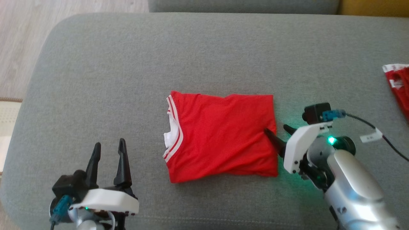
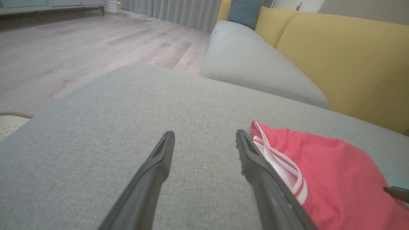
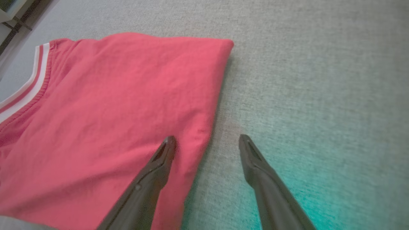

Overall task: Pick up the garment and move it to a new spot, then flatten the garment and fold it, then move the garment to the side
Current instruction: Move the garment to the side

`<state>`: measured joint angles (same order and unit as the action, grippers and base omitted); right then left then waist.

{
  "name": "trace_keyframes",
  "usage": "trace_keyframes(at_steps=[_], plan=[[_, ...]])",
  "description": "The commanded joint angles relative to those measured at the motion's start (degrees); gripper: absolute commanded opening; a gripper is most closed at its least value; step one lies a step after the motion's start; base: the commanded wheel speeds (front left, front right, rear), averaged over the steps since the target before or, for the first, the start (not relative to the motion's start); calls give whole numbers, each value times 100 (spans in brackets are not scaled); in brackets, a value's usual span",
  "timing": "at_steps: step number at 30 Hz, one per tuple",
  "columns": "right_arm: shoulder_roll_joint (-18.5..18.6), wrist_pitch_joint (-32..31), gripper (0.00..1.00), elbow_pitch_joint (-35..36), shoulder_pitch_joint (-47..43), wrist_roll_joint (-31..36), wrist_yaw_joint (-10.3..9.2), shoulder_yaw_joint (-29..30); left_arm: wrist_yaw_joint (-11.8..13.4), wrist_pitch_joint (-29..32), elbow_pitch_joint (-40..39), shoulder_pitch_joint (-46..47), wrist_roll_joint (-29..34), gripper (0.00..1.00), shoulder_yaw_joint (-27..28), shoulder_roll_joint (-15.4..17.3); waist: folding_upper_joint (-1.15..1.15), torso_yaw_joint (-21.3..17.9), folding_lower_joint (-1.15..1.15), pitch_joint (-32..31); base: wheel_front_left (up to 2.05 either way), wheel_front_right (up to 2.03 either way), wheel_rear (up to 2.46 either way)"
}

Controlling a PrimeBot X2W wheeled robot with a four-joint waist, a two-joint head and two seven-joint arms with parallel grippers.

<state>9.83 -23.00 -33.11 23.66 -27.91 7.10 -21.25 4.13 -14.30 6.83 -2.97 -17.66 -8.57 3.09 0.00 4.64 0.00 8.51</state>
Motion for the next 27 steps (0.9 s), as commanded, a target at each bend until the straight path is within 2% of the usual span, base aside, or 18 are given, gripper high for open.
trace_keyframes(at_steps=[1, 7, 8, 10, 13, 21, 27], plan=[[7, -30, 100, 79, 324, -117, 39, -164, 51, -70, -177, 260, -48, 100, 150, -20, 0, 59, 0, 63, 0, 0, 0], [-44, -255, 100, -164, 469, -430, 39, -448, 83, -70, -183, 299, -72, 100, 118, -21, 0, 91, 0, 112, 0, 0, 0], [-47, -325, 91, -190, 481, -511, 39, -522, 90, -70, -183, 303, -75, 100, 116, -21, 0, 92, 0, 115, 0, 0, 0], [-34, -449, 46, -221, 499, -675, 39, -647, 100, -70, -186, 304, -76, 100, 117, -21, 0, 84, 0, 121, 0, 0, 0], [30, -490, 0, -217, 541, -832, 39, -788, 109, -70, -195, 307, -67, 100, 121, -21, 0, 51, 0, 133, 0, 0, 0], [434, -232, 0, 72, 768, -953, 39, -997, 56, -70, -225, 324, 53, 100, 87, -21, 0, -225, 0, 145, 0, 0, 0], [1019, -205, 0, 515, 944, -858, 39, -923, -44, -70, -314, 370, 179, 100, -12, -21, 0, -761, 0, 184, 0, 0, 0]])
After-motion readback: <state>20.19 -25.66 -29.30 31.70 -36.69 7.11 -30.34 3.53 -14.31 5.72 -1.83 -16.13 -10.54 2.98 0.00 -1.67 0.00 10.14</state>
